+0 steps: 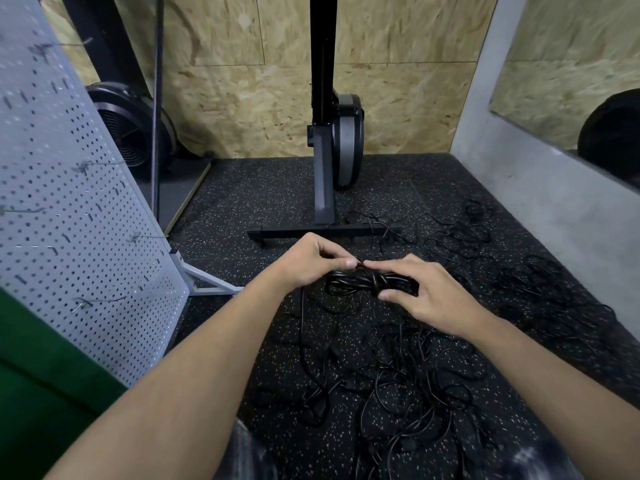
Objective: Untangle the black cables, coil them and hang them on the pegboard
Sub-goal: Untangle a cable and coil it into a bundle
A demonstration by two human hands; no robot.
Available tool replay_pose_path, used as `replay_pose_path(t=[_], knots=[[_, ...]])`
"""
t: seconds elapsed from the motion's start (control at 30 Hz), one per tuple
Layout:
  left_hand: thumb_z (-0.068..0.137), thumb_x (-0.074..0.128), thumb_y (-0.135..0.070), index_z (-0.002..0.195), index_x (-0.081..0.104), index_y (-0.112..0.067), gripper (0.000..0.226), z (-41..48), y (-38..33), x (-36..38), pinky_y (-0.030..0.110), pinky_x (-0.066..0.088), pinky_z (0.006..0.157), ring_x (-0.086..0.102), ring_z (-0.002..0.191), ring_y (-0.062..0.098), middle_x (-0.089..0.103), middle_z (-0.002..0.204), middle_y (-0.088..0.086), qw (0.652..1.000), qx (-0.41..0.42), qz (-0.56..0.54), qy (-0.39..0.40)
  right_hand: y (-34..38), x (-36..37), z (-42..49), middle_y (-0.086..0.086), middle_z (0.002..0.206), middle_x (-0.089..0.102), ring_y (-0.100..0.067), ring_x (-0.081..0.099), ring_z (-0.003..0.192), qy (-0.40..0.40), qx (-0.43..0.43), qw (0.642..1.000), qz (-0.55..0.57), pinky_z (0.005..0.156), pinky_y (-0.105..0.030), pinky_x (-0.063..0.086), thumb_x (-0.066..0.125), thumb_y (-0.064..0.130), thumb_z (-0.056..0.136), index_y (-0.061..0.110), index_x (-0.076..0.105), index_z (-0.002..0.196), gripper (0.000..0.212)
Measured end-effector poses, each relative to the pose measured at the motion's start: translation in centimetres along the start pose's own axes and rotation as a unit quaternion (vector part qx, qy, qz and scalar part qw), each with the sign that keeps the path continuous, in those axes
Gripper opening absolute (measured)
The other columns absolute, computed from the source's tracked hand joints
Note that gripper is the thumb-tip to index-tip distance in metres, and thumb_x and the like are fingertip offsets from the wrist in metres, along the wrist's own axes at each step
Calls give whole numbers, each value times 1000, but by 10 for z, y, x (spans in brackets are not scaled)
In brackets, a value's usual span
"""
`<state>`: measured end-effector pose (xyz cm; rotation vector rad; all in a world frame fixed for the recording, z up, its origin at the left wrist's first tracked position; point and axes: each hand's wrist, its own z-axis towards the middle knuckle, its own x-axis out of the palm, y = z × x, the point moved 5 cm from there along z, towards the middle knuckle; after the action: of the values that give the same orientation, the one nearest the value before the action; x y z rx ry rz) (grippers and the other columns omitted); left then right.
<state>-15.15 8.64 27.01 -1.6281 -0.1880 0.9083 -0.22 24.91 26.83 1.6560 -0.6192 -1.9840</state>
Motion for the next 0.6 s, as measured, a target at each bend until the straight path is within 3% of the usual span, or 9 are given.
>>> replay_pose_path(t=[0.1,0.17,0.27,0.33,0.43,0.53,0.6], knots=[[97,70,-10,96,81,-16,13,-6,17,-2,26,58,70,70,70,15,78,90,12,997,-49,-60,0,-1,-5,3,10,123,68,-7,62,117,-16,15,996,81,108,-43,49,71,27,97,54,57,138,51],[103,64,-12,98,79,-18,17,-9,27,3,27,53,58,61,57,15,69,77,11,994,-73,-77,3,2,-13,5,17,129,70,-4,59,127,-44,11,987,155,116,-42,43,69,14,99,45,62,135,48],[110,51,-22,129,70,-21,27,-4,32,16,22,46,51,52,52,11,59,71,2,996,-85,13,7,-4,-22,7,22,128,69,1,58,128,-108,36,973,200,119,-38,40,67,11,100,42,64,129,43],[112,44,-27,145,59,-24,36,0,23,29,23,43,53,50,60,11,58,81,0,989,-79,120,22,-13,-26,7,21,129,68,2,58,127,-152,76,969,179,118,-36,41,67,17,100,39,64,133,39],[112,43,-26,151,52,-28,40,0,7,49,27,44,73,57,81,19,65,116,10,961,-58,257,80,-22,-29,3,19,131,63,-1,55,124,-192,117,970,93,109,-29,40,69,29,99,35,63,137,39],[110,48,-27,134,67,-22,31,-3,-16,68,33,52,86,62,93,28,68,118,12,937,7,326,125,-27,-29,1,10,121,66,3,58,94,-205,119,971,23,98,-25,42,74,32,96,28,64,139,45],[108,52,-30,119,74,-17,28,-7,-33,75,42,56,89,65,98,28,70,110,7,914,77,382,109,-36,-27,3,-1,119,70,-10,65,97,-182,114,976,-21,95,-24,43,77,27,93,20,65,140,49]])
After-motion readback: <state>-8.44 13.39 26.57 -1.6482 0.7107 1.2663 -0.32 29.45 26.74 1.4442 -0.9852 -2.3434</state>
